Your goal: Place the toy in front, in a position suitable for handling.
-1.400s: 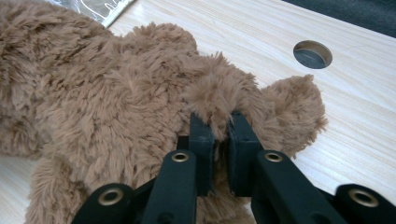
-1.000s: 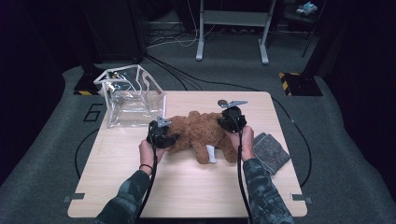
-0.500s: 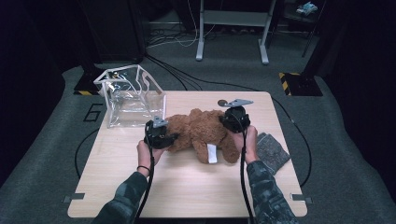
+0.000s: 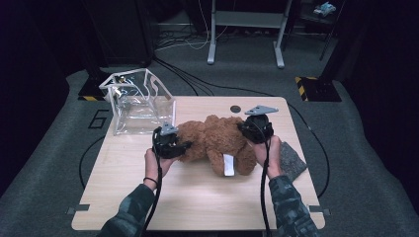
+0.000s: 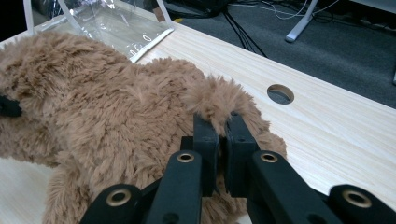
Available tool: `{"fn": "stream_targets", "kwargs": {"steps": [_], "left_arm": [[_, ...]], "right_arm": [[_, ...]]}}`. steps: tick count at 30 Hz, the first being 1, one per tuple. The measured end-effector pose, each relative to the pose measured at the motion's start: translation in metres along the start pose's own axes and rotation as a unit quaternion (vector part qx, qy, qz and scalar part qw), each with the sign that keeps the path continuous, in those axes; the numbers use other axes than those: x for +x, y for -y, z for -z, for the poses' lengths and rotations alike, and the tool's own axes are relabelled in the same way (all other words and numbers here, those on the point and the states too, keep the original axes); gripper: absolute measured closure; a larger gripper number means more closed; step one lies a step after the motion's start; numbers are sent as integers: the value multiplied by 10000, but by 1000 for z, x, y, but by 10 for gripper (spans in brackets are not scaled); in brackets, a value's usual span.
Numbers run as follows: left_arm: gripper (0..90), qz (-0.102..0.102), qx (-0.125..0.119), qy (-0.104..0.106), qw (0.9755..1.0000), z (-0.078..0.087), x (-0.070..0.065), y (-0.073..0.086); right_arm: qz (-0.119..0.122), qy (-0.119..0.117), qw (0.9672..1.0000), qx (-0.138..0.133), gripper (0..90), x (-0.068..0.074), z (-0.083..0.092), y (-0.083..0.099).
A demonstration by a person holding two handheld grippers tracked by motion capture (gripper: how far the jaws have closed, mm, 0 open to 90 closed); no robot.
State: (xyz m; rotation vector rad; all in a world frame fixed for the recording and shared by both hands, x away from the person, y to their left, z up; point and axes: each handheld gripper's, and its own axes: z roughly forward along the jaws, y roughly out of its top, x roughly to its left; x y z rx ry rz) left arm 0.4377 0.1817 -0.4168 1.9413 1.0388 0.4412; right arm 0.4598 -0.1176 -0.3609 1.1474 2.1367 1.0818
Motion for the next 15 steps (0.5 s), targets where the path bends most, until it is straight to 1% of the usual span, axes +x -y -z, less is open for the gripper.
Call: {"fn": "stream_targets", "kwargs": {"steps": [1,6,10,14,15], "left_arm": [[626,-20,31,19,10000,1,-2,0],[625,-72,93,64,9999,2,-10,2],[623,-112,147,99,9998,1,-14,5],[619,-148,206,118,9996,-1,-18,10],[617,-163,259,133,9994,-2,-18,11]], "right_arm": [[14,11,10000,4,858,0,4,1],[-51,3,10000,77,858,-1,10,8],[-131,4,9998,159,858,-2,12,16],[-160,-28,9996,228,858,-2,14,24],[-148,-29,9996,250,857,-2,14,26]]}}
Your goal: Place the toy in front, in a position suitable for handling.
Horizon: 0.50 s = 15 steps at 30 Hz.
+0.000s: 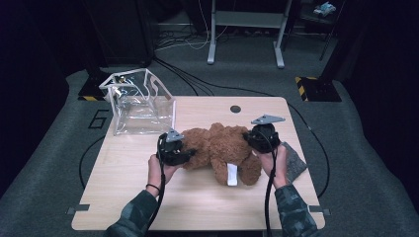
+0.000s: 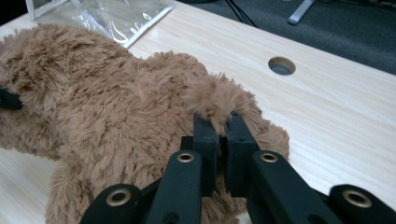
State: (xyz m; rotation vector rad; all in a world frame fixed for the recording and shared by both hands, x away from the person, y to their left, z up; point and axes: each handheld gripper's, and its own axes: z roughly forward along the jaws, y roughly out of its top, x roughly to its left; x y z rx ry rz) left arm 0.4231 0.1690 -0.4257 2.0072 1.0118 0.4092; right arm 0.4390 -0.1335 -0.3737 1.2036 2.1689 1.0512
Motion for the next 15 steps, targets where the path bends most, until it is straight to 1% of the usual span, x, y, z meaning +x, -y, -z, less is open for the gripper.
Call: {"fn": "stream_targets", "kwargs": {"steps": [2,3,4,5,6,7,8,9,11,12,13,14,15], "left_arm": [[612,-7,59,-10,10000,-3,-1,3],[609,-50,110,-7,9999,-5,0,5],[607,-40,173,4,9998,-7,0,7],[604,-55,216,7,9998,-10,1,9],[602,-60,270,11,9996,-11,1,10],[600,-113,328,18,9994,-13,2,12],[596,-86,352,11,9993,-15,1,13],[595,-39,314,7,9995,-16,1,14],[594,-32,297,7,9996,-17,1,14],[593,-88,300,-11,9995,-18,0,14],[590,-175,365,-32,9992,-18,0,13],[587,-193,376,-40,9991,-18,-1,12],[582,-196,347,-41,9992,-19,-3,12]], "right_arm": [[-29,1,10000,90,858,0,-1,4],[-48,-9,9999,124,857,1,-2,5],[-91,-17,9998,148,857,1,-3,8],[-25,-35,9997,220,857,1,-5,11],[-50,-44,9996,268,857,1,-7,14],[-71,-41,9996,285,857,1,-8,15],[-103,-23,9993,352,857,2,-9,17],[-35,-31,9994,348,857,1,-11,19],[-117,-40,9992,386,856,1,-13,24],[-119,-36,9991,397,856,0,-14,25],[-151,-34,9989,453,856,-1,-15,28],[-178,-35,9987,472,855,-2,-17,30],[-157,-3,9987,495,854,-4,-18,32]]}}
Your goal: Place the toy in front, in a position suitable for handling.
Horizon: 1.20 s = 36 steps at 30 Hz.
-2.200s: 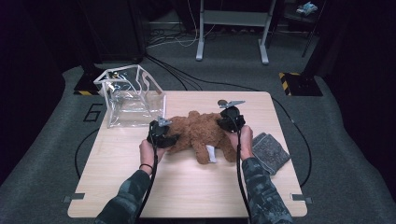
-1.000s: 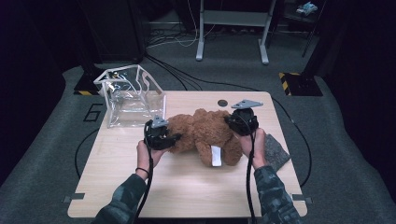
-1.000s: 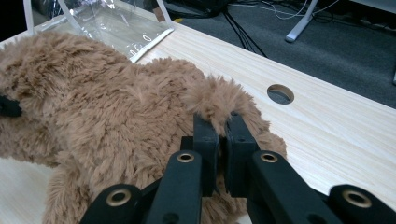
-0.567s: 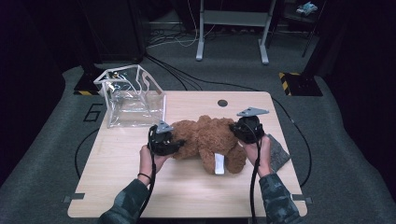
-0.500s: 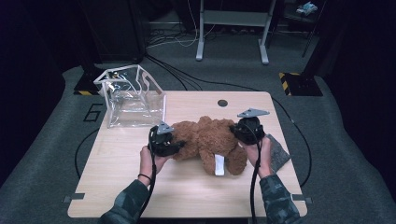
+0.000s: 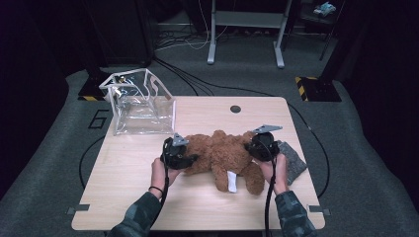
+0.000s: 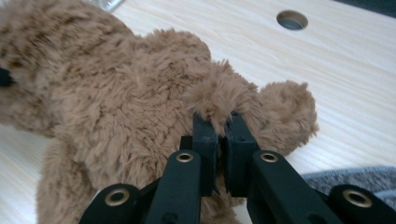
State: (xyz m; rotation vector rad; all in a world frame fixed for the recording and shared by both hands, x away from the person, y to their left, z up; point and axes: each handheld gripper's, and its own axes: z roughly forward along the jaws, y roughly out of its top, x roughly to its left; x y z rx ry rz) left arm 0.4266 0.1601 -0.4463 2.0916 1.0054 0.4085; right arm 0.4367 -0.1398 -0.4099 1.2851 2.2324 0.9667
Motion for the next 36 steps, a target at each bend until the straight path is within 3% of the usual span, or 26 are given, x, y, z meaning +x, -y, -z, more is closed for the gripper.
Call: {"fn": "stream_targets", "kwargs": {"steps": [2,6,17,21,23,24,26,29,33,36], "left_arm": [[572,-83,39,-21,10000,0,-2,-1],[563,-40,-22,7,10000,-2,-2,-2],[552,56,-93,-67,9999,-10,5,-7],[485,36,-117,-126,9998,-8,3,-7],[406,67,-198,-134,9997,-4,3,-6],[355,72,-286,-133,9995,-2,2,-5],[278,11,-468,-195,9987,5,1,-2],[218,79,-568,-219,9981,18,4,3],[190,132,-499,-186,9985,28,9,11],[166,216,-420,-171,9987,31,13,21]], "right_arm": [[-40,47,10000,44,852,-2,-2,2],[-134,118,9998,79,851,-5,-6,3],[-19,463,9988,153,852,-5,-23,-7],[-80,426,9989,150,835,-5,-23,-6],[-103,289,9994,146,754,-7,-21,-5],[-120,264,9995,106,627,-8,-18,-4],[-162,87,9998,124,490,-12,-11,-2],[-158,-78,9998,-74,281,-20,4,6],[-359,-33,9992,-156,169,-33,23,21],[-477,318,9984,-14,156,-47,30,35]]}}
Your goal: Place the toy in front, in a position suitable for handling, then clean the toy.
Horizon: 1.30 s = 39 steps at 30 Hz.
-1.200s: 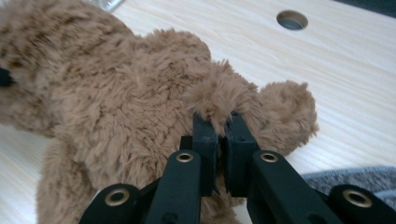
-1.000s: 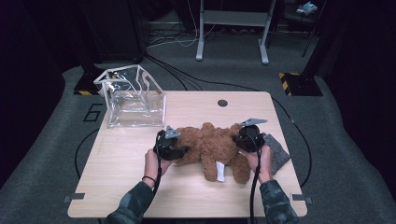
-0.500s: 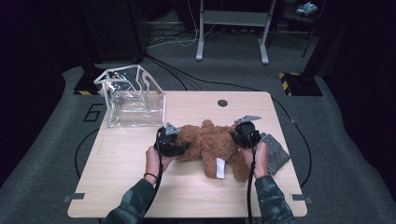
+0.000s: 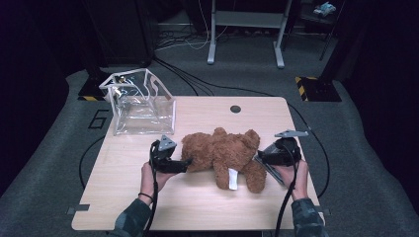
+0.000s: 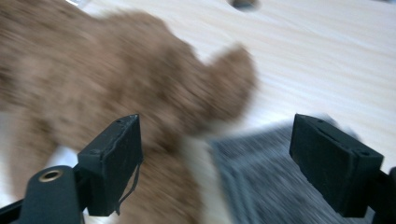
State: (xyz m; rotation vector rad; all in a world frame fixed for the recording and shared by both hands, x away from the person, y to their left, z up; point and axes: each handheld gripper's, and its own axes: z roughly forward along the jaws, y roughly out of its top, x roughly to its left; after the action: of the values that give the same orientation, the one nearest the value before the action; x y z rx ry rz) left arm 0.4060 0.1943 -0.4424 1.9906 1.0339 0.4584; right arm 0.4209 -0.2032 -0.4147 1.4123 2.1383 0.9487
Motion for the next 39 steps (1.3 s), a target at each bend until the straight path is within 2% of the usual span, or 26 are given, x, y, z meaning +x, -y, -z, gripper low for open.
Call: {"fn": "stream_targets", "kwargs": {"steps": [3,5,6,12,16,18,19,24,29,30,32,33,34,37,39], "left_arm": [[165,41,48,1,10000,1,3,7],[166,86,76,23,9999,1,4,12],[166,84,102,20,9999,1,4,13],[157,114,214,-55,9997,3,6,26],[147,250,303,-154,9991,5,14,41],[141,259,385,-171,9988,6,17,44],[140,321,462,-210,9982,7,21,53],[109,513,572,-335,9965,5,30,74],[93,398,858,-452,9945,1,37,89],[91,392,840,-498,9944,0,36,92],[90,392,892,-498,9940,-1,37,94],[90,397,848,-530,9942,-2,36,97],[86,351,862,-595,9939,-2,35,98],[76,276,823,-666,9940,-4,33,98],[68,200,818,-717,9939,-6,31,99]], "right_arm": [[-166,300,9992,194,152,-13,-2,11],[-218,396,9986,291,152,-20,-4,18],[-339,539,9972,381,153,-24,-7,24],[-451,705,9944,644,154,-41,-24,40],[-578,809,9919,796,150,-46,-34,46],[-625,841,9907,869,148,-49,-39,48],[-613,844,9906,882,146,-51,-42,49],[-661,882,9889,994,147,-53,-51,50],[-660,873,9875,1136,171,-53,-60,52],[-764,865,9860,1200,213,-52,-61,53],[-727,863,9861,1222,227,-52,-65,55],[-695,861,9867,1193,235,-52,-65,57],[-786,835,9865,1168,256,-53,-65,58],[-816,805,9868,1146,290,-53,-64,59],[-726,781,9877,1145,321,-54,-64,58]]}}
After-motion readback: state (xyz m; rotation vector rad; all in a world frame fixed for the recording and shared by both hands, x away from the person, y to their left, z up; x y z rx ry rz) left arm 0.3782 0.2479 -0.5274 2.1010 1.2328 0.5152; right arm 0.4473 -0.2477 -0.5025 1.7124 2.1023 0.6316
